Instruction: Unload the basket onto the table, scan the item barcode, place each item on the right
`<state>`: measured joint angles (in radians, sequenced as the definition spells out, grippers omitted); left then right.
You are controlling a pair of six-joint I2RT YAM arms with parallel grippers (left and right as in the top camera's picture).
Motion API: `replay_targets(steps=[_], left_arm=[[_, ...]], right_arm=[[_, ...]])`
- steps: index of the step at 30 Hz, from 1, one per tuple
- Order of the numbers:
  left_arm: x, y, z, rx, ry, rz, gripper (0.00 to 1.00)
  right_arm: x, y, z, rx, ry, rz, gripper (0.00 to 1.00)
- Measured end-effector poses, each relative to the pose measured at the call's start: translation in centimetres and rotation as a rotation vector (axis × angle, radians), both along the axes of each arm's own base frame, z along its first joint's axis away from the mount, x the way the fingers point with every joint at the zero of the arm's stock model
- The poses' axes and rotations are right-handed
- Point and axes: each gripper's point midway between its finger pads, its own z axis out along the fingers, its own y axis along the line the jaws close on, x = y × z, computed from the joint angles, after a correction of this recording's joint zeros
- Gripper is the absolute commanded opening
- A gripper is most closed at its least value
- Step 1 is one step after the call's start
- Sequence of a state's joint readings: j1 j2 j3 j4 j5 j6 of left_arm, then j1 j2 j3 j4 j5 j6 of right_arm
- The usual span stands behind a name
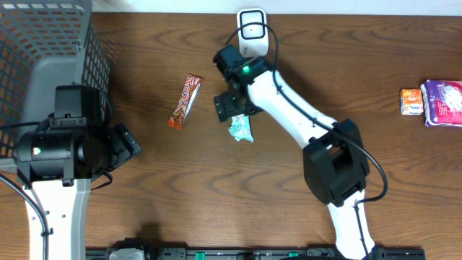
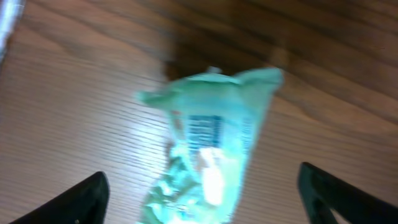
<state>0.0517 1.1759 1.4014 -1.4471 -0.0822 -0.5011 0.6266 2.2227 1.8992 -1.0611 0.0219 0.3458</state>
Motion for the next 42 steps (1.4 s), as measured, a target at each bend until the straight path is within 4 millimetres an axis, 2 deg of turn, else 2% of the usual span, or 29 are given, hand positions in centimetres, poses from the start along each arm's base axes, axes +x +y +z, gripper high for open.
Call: replay_targets(steps=[3, 8, 14, 20, 24, 33, 37, 40, 42], left_arm=[[0.0, 0.0, 0.0, 0.0, 0.0, 0.0, 0.98], [0.0, 0.0, 0.0, 0.0, 0.0, 0.0, 0.98], [0.0, 0.0, 0.0, 0.0, 0.0, 0.0, 0.98], [0.0, 0.0, 0.0, 0.0, 0.0, 0.0, 0.98], [0.0, 0.0, 0.0, 0.0, 0.0, 0.0, 0.98], [0.0, 0.0, 0.0, 0.0, 0.0, 0.0, 0.98], [0.0, 0.0, 0.0, 0.0, 0.0, 0.0, 0.98], [0.0, 0.0, 0.0, 0.0, 0.0, 0.0, 0.98], [0.0, 0.0, 0.0, 0.0, 0.0, 0.0, 0.98]], right_arm=[[-0.5, 1.4, 0.1, -0.007, -0.03, 0.029, 0.87], [-0.9, 2.2, 0.4, -0.087, -0.108, 0.008, 0.84], [-0.1, 3.5, 0.5, -0.123, -0.243, -0.026, 0.83], [-0.2, 3.5, -1.7, -0.178, -0.344, -0.048, 0.84], [-0.2, 2.8, -3.3, -0.197, -0.37, -0.067, 0.83], [0.6, 0.9, -4.9, -0.23, -0.423, -0.113, 0.57], [0.8, 0.3, -5.1, -0.244, -0.441, -0.119, 0.45], [0.9, -0.3, -5.1, -0.252, -0.438, -0.129, 0.41], [1.2, -0.8, -5.2, -0.254, -0.433, -0.14, 0.33]])
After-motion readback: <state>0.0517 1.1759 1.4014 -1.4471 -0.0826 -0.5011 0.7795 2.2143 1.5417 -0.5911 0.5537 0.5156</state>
